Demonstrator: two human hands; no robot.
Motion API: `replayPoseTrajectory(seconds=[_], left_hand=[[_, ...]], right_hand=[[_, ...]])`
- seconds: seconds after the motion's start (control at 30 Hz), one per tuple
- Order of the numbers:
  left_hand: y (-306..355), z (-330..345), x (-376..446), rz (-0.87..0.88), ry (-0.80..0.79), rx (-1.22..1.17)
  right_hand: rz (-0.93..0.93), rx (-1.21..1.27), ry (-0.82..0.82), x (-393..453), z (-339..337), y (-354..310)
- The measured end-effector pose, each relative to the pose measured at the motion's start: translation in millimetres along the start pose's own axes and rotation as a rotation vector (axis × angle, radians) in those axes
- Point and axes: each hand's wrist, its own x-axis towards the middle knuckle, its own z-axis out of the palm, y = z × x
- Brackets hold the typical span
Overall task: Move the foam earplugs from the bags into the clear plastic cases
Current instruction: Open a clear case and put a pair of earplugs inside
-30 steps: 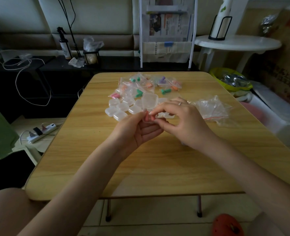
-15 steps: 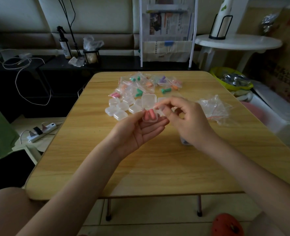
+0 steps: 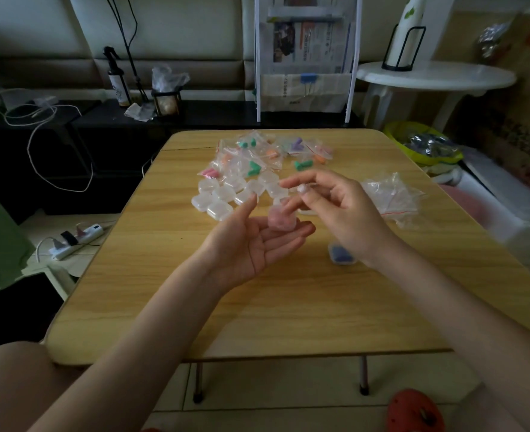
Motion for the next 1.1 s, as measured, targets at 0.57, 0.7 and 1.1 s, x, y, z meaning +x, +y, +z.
replayPoseTrajectory(seconds=[0.57, 0.7, 1.1], left_hand=[[-10, 6, -2, 0.320, 0.073, 0.569], [-19, 8, 1, 0.336, 0.094, 0.601], [0, -12, -1, 0.694, 0.477, 1.576]], right_hand=[[0.159, 0.007, -0.160, 4, 0, 14], [0.186, 0.015, -0.162, 4, -6, 13], [0.225, -0.444, 0.001, 14, -63, 27]])
